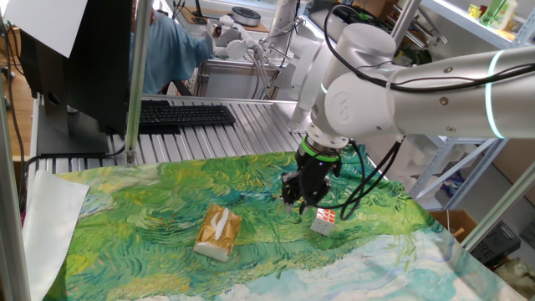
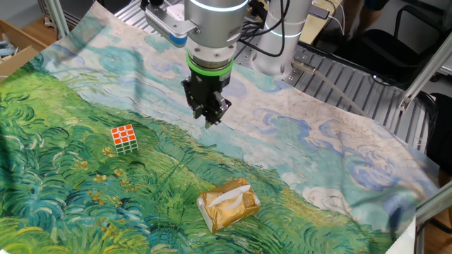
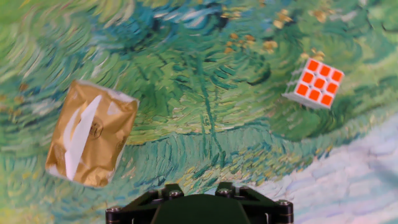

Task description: Pull out a napkin

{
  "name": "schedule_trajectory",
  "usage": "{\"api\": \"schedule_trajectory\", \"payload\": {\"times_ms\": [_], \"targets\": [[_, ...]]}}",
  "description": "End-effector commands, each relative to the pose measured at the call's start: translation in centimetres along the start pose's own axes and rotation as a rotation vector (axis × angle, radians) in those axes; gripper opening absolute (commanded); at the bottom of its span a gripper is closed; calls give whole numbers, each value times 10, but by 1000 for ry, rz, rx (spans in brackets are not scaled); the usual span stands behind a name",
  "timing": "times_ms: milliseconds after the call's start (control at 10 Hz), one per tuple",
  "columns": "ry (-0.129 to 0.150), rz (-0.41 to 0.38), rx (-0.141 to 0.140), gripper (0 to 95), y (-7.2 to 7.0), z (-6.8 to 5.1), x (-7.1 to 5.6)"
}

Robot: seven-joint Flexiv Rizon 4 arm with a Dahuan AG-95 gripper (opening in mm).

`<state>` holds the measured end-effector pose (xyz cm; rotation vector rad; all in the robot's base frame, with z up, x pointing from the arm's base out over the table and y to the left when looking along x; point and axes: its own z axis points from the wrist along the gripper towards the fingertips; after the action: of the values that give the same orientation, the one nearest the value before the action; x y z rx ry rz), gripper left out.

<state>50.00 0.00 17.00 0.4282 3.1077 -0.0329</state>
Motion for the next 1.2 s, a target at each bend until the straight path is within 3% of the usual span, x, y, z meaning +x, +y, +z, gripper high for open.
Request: {"api": "schedule_trajectory", "payload": {"times_ms": [100,900,1200], "targets": [[3,18,0,0,0,0,0],[6,44,-10,0,1,0,0],[6,76,-9,0,9,-4,5]]}}
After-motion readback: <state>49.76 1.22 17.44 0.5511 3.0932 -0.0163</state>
